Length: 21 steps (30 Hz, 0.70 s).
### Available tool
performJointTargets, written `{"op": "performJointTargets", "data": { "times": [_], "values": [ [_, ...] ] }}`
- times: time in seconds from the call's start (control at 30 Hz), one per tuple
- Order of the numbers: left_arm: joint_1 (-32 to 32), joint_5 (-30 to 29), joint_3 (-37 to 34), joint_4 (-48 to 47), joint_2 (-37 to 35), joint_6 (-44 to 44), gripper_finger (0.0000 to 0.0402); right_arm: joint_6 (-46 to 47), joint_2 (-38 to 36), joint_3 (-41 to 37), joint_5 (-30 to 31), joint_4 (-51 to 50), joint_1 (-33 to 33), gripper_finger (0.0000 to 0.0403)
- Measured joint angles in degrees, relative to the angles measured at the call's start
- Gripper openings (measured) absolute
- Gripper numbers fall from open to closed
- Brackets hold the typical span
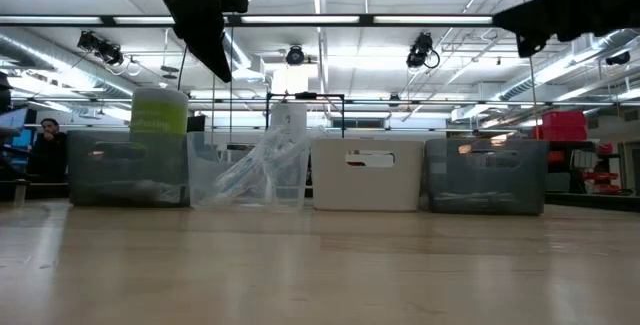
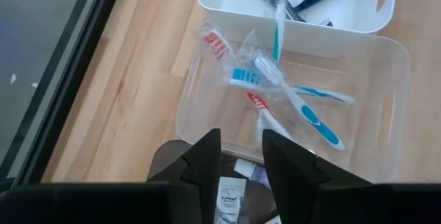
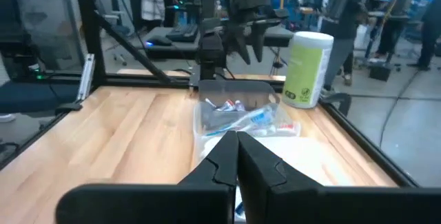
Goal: Pick & Place Travel size toiletries
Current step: Return to Home Position
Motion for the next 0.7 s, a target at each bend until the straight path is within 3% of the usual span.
{"op": "performJointTargets", "data": {
  "times": [0.37,0.7],
  "values": [
    [0.0,-2.2,0.0,0.1,0.0,-1.8,0.0112,0.3,-5.4,-16.0,-6.0,15.0,0.0,0.0004],
    [0.0,-3.4,0.0,0.2,0.0,-3.5,0.0112,-0.5,-6.3,-16.6,-6.4,16.5,1.7,0.0003]
  ]
}}
